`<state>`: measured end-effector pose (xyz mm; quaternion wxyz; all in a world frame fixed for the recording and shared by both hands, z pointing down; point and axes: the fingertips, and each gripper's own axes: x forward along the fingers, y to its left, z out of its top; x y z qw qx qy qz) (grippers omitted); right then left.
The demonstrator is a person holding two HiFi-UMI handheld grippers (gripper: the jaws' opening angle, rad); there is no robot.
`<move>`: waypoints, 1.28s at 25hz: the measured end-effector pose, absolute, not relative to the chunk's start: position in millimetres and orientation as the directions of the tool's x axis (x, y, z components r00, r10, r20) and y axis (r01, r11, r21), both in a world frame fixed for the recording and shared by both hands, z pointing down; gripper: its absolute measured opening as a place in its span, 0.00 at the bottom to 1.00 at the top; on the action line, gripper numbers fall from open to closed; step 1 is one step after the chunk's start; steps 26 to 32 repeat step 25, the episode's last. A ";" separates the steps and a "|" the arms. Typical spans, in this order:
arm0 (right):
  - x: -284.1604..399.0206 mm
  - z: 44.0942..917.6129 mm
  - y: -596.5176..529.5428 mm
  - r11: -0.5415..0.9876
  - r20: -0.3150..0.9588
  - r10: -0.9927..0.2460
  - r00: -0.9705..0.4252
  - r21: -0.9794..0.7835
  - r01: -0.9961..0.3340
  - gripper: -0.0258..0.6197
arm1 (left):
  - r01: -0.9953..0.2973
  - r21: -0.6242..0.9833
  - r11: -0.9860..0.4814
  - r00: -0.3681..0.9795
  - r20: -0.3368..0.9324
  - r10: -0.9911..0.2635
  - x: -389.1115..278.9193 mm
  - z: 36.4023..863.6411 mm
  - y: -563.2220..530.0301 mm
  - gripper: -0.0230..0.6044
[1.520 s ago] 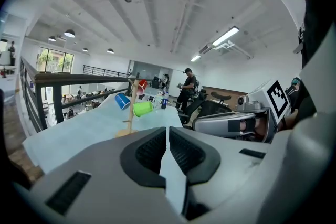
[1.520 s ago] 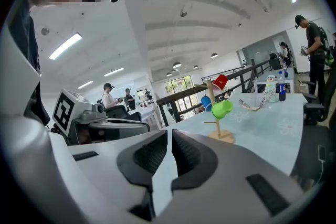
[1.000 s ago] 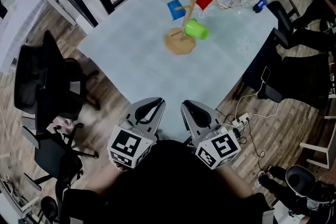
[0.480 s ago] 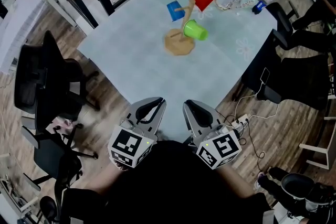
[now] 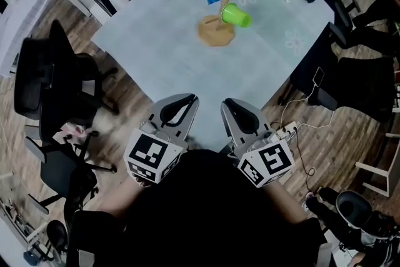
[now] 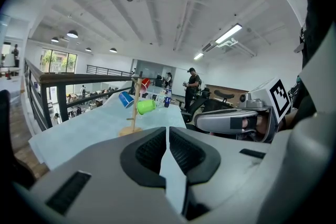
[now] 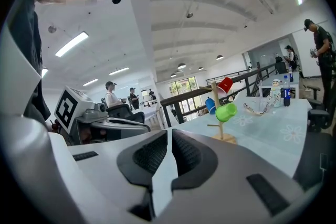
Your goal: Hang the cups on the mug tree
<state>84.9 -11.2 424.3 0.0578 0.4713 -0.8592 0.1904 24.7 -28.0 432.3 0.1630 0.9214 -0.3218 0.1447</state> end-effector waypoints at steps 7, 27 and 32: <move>83.3 426.5 -7.5 0.482 0.273 -0.793 -0.545 -0.265 -0.835 0.12 | -0.693 0.206 -0.691 0.713 0.339 -0.614 -1.6 427.4 -41.6 0.08; 64.0 438.6 3.8 0.494 0.294 -0.771 -0.565 -0.282 -0.822 0.12 | -0.717 0.239 -0.655 0.692 0.359 -0.626 -22.4 437.7 -27.8 0.08; 64.0 438.6 3.8 0.494 0.294 -0.771 -0.565 -0.282 -0.822 0.12 | -0.717 0.239 -0.655 0.692 0.359 -0.626 -22.4 437.7 -27.8 0.08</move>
